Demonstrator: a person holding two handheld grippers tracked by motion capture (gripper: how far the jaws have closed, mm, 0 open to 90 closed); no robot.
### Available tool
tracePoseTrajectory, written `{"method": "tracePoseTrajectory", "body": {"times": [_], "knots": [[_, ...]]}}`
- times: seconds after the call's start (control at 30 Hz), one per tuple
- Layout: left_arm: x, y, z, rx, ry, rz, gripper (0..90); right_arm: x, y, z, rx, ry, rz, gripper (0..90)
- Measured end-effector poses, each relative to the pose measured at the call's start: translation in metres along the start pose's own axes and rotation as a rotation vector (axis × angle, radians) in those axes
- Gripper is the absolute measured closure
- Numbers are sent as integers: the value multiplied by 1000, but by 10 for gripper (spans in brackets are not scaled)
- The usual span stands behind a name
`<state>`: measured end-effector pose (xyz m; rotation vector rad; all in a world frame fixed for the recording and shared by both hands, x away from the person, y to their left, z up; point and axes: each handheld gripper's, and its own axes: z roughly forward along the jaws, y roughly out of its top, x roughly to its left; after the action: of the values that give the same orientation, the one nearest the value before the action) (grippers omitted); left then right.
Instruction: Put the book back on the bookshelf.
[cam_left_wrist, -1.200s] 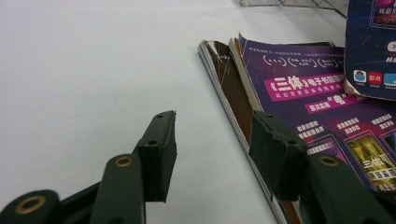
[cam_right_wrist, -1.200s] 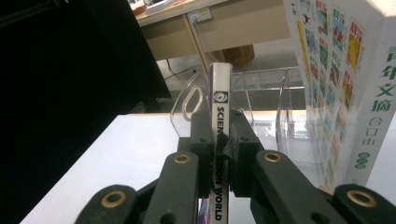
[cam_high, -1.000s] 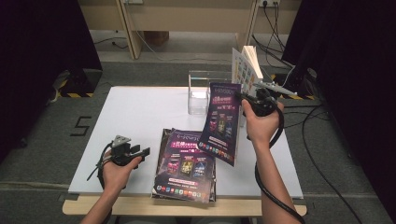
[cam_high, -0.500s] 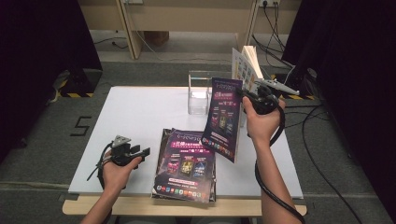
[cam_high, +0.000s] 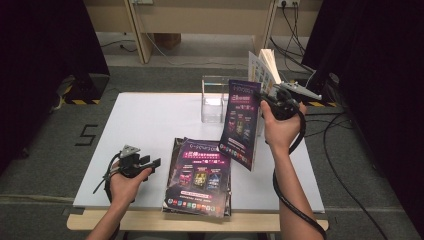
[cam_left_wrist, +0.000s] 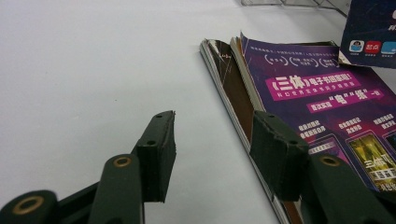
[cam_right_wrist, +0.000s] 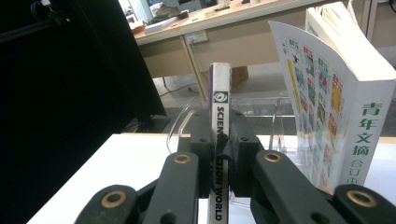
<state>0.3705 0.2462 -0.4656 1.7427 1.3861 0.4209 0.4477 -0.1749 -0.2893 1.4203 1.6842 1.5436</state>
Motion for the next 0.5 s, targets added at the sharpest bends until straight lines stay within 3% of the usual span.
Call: {"method": "tracePoseTrajectory", "body": {"times": [0.5], "knots": [[2, 3, -2, -11, -3, -9, 495, 2, 10, 4, -21, -3, -8, 831]]}}
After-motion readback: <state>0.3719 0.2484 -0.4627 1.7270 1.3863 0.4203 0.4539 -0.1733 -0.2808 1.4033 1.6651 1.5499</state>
